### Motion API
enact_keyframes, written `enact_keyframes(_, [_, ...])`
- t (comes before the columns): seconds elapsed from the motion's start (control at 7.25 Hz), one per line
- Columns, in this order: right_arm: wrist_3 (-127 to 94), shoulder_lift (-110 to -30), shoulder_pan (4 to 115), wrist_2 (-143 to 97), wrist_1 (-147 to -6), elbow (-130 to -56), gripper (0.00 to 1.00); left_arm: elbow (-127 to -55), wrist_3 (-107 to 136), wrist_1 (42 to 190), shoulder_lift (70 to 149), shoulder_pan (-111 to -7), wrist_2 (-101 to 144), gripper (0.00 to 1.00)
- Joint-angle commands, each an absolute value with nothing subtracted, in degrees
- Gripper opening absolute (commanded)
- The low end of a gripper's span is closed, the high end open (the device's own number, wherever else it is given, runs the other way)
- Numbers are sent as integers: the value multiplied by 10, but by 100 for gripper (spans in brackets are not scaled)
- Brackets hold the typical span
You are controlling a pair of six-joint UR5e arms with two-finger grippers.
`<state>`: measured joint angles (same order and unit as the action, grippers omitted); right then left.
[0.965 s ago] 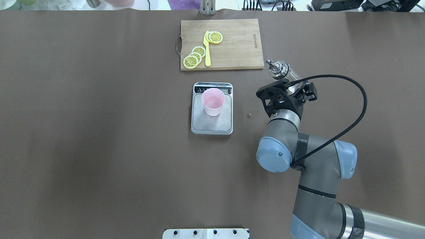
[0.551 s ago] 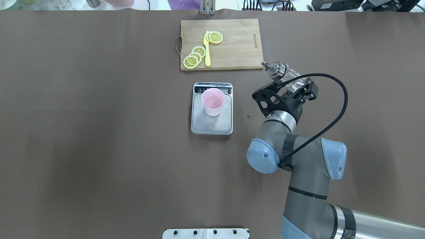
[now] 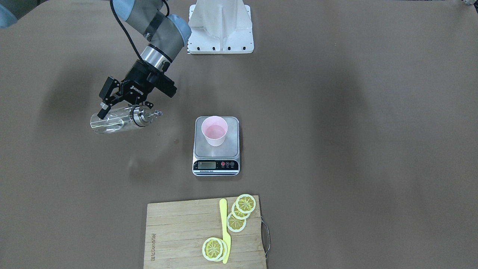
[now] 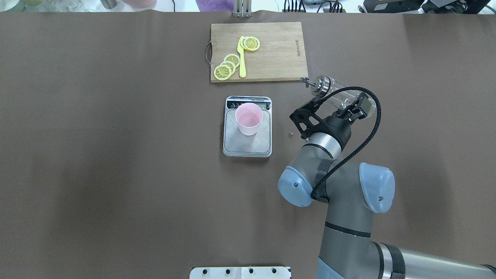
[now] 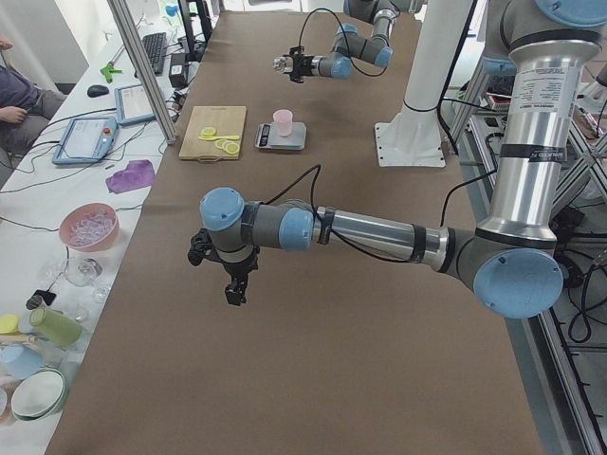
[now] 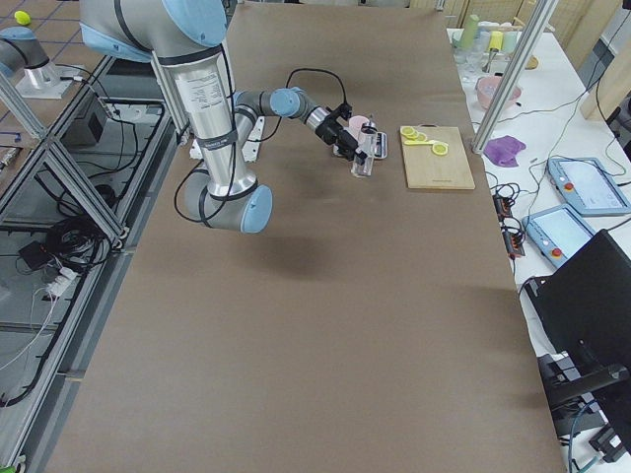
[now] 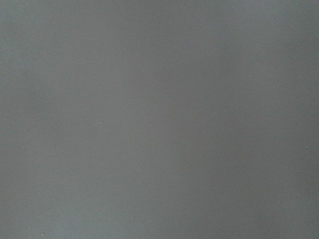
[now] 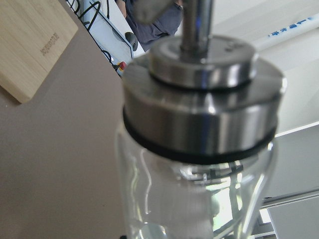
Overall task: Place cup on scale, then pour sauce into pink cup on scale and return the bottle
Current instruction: 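Tilt the bottle spout down over the pink cup with the right gripper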
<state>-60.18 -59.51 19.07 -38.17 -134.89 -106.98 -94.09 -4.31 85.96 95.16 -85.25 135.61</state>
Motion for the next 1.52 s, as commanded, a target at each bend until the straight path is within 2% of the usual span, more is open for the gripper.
enact_keyframes(0.0, [-613,-576,183,-381,-1396,-1067,0,-935,-44,860,952,-853,1356,99])
enact_keyframes(0.69, [-635,-521,166,-386,-1504,-1047,0,-932,-45,860,951,-853,1357,99])
enact_keyframes(0.96, [-627,-490,165,-388,-1509,-997,0,-931,-45,860,951,-853,1356,99])
enact_keyframes(1.38, [-540,-486,163,-395,-1510,-998,0,-931,-45,860,946,-853,1357,99])
